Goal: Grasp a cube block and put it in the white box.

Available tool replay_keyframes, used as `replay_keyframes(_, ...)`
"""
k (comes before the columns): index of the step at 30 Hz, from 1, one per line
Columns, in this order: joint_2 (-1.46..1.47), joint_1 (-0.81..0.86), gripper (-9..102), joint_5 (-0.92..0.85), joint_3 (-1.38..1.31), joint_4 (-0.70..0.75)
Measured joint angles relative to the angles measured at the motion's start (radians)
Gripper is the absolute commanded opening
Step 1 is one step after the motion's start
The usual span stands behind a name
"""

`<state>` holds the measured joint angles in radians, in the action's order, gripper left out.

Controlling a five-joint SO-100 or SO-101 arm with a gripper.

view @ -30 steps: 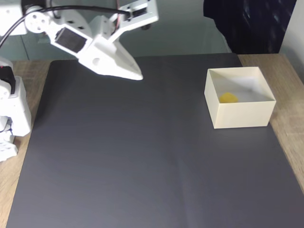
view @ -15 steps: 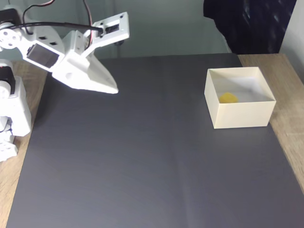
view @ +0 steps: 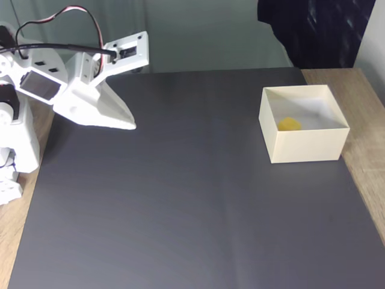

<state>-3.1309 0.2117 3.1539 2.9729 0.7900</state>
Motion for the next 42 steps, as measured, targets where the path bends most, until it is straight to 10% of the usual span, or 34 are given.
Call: replay_keyframes(42, -0.143, 0.008, 2, -0.060, 0.184, 0.316)
